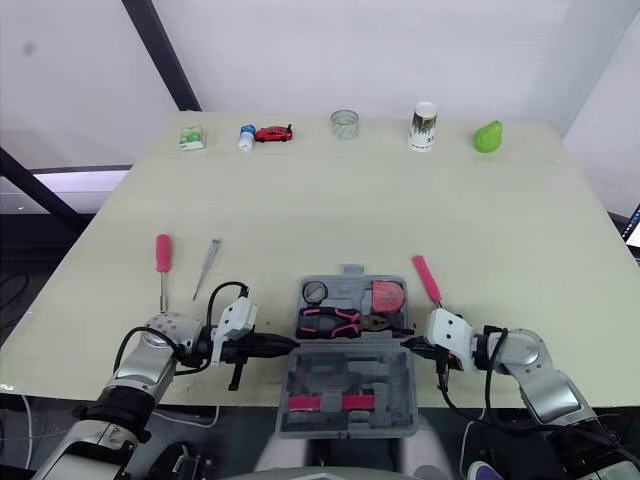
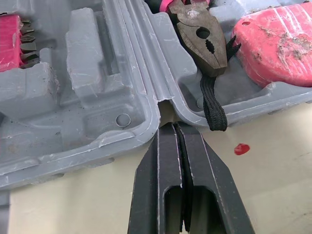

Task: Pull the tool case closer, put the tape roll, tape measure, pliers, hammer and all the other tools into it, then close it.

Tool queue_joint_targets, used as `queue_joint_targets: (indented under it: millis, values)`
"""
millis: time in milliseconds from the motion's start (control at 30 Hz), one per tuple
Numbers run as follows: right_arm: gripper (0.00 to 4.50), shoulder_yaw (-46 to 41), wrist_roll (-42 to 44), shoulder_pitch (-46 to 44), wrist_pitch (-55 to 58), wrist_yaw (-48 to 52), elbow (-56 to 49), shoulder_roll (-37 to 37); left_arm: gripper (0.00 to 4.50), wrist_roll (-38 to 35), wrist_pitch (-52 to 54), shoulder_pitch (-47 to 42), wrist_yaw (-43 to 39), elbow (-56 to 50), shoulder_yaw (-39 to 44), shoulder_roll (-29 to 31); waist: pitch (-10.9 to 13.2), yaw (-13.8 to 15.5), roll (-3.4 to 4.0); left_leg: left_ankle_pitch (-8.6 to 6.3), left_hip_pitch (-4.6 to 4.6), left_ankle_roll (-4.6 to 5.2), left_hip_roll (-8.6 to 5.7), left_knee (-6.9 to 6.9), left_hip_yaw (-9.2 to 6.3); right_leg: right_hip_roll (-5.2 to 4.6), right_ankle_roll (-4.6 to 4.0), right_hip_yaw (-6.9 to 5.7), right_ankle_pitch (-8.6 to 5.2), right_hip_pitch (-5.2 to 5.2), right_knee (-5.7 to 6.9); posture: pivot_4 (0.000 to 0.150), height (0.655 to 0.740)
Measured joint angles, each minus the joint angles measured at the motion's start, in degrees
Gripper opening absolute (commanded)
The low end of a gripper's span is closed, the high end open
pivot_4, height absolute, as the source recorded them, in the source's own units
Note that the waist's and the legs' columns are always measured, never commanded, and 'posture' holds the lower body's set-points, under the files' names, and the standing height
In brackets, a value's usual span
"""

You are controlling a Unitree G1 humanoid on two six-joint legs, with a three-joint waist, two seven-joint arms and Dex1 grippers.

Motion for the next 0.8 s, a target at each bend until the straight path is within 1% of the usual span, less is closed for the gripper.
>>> queue_joint_targets:
  millis: [267, 500, 800]
  values:
    - [0.0, -0.04, -1.16, -3.09, -1.56, -2.37, 3.34, 2.18, 0.04, 0.3, -0.37, -3.87, 3.39, 3.93, 1.42, -0.88, 0.0, -0.06, 0.0, 0.0, -0.03, 0.0, 0.0, 0.03, -0.01, 0.0, 0.0, 0.0, 0.0, 0.0, 0.01, 0.15, 0.74]
    - [0.0, -0.1, -2.33, -5.76, -3.57, -4.65, 6.88, 3.72, 0.04, 0.82, -1.41, -5.31, 5.04, 5.85, 1.83, -1.27, 0.0, -0.05, 0.0, 0.0, -0.03, 0.0, 0.0, 0.03, 0.0, 0.0, 0.01, 0.0, 0.01, 0.0, 0.02, 0.15, 0.74]
    - [0.0, -0.2, -2.88, -6.68, -5.66, -6.49, 8.94, 4.3, 0.04, 1.94, -1.58, -6.7, 7.45, 6.14, 1.85, -1.68, 0.0, -0.05, 0.0, 0.0, -0.04, 0.0, -0.01, 0.03, 0.0, -0.01, 0.01, 0.0, 0.01, 0.0, 0.02, 0.15, 0.74]
